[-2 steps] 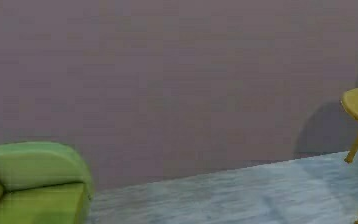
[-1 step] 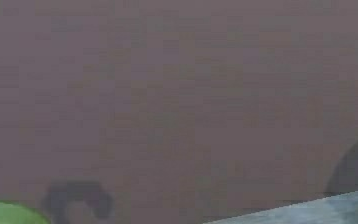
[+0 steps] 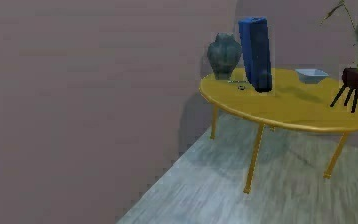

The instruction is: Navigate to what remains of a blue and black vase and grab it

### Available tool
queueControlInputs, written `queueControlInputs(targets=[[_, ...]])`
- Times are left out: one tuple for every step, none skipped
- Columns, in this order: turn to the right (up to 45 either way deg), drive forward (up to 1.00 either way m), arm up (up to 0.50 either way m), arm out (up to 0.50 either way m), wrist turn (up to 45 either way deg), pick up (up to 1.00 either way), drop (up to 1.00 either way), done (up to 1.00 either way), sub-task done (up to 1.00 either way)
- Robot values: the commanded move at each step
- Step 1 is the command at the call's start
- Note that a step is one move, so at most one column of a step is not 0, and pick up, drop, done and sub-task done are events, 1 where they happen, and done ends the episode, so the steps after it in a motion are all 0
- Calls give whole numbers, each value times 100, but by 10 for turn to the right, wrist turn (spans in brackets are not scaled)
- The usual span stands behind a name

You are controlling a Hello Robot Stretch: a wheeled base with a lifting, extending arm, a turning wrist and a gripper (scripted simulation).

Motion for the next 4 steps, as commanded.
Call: queueControlInputs(targets=[[150,0,0,0,0,0,0,0,0],[0,100,0,0,0,0,0,0,0],[0,5,0,0,0,0,0,0,0],[-450,0,0,0,0,0,0,0,0]])
